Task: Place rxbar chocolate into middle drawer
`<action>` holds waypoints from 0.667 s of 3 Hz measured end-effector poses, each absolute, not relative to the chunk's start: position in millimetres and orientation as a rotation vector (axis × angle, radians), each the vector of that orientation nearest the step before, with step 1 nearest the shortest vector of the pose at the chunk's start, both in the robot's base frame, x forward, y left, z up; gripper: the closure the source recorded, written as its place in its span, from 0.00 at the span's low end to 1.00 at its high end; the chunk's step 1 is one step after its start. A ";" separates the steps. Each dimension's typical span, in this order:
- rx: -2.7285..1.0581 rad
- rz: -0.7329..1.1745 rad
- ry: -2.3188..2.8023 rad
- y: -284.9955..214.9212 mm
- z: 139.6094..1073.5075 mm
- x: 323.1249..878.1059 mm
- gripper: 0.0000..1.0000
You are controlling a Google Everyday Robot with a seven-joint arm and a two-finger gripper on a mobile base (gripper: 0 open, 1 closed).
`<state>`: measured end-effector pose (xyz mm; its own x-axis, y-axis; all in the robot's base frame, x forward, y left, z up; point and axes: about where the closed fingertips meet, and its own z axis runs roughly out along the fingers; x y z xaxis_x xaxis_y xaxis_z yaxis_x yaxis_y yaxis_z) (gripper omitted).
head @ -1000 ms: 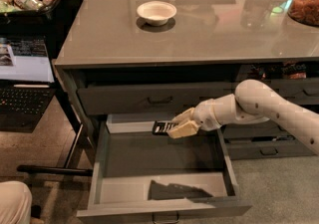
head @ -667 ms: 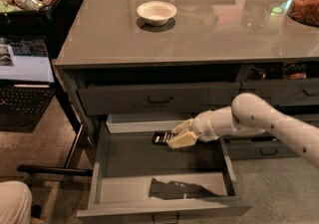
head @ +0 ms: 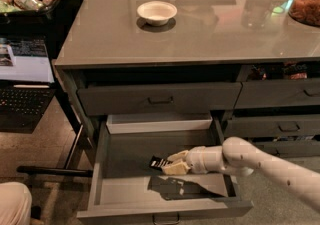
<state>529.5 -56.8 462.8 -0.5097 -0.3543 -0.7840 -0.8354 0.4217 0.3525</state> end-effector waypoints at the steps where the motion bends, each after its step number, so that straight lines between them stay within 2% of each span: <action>1: -0.907 0.956 2.081 -43.1 416.6 535.9 0.83; 2: -0.879 0.930 2.091 -32.5 389.1 541.8 0.58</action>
Offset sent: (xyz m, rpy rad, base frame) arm 0.0206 0.0326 -0.1047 -0.0210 -0.0120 -0.1536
